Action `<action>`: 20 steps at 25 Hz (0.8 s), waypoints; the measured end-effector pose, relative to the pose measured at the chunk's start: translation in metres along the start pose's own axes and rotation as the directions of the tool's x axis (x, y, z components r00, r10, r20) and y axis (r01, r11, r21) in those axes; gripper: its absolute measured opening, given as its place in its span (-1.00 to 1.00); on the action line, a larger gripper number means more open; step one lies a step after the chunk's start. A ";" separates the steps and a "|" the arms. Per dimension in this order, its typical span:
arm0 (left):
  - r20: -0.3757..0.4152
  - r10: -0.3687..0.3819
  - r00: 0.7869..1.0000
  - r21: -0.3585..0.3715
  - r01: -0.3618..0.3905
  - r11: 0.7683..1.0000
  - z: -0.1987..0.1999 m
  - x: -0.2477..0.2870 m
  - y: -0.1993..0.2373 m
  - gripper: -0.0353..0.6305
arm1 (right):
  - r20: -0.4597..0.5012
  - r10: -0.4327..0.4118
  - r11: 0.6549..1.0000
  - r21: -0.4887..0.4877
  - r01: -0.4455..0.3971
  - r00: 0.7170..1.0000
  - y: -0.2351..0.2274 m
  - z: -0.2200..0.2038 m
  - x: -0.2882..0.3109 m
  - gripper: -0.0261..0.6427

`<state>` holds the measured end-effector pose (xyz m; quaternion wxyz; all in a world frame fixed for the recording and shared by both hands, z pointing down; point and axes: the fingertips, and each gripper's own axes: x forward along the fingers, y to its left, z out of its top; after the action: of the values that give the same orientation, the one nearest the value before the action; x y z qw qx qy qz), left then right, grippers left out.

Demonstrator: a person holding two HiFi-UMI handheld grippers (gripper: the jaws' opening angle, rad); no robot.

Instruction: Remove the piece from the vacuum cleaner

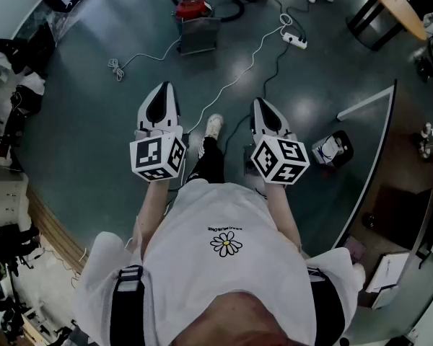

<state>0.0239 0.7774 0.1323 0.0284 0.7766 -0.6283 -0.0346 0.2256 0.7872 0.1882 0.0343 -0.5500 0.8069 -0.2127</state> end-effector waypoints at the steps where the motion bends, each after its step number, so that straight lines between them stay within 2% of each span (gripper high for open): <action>1: -0.015 0.008 1.000 -0.006 -0.008 1.000 -0.004 0.012 0.005 -0.89 | -0.003 0.005 1.000 -0.004 -0.005 1.000 0.000 0.004 0.013 -0.89; 4: -0.027 0.005 1.000 -0.022 -0.006 1.000 -0.008 0.045 0.020 -0.90 | -0.007 0.026 0.999 -0.029 -0.027 1.000 0.005 0.016 0.053 -0.89; 8: 0.012 -0.026 1.000 0.027 0.026 0.999 0.003 0.104 0.049 -0.89 | 0.000 0.016 0.998 -0.059 -0.016 1.000 0.004 0.036 0.123 -0.89; 13: 0.012 0.023 1.000 -0.039 -0.023 0.999 0.023 0.192 0.112 -0.89 | -0.034 0.022 0.999 -0.030 -0.023 0.999 0.007 0.068 0.224 -0.89; 17: 0.030 0.055 0.998 -0.048 -0.054 0.997 0.052 0.273 0.164 -0.89 | -0.038 0.039 0.998 -0.051 -0.041 0.999 0.014 0.115 0.322 -0.89; 20: 0.037 0.072 0.997 -0.054 -0.070 0.996 0.062 0.320 0.196 -0.89 | -0.062 0.045 0.996 -0.078 -0.050 0.997 0.015 0.127 0.380 -0.89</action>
<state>-0.1061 0.4237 0.0822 0.0376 0.7519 -0.6549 -0.0653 0.0997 0.4107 0.1351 -0.0070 -0.5248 0.8283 -0.1961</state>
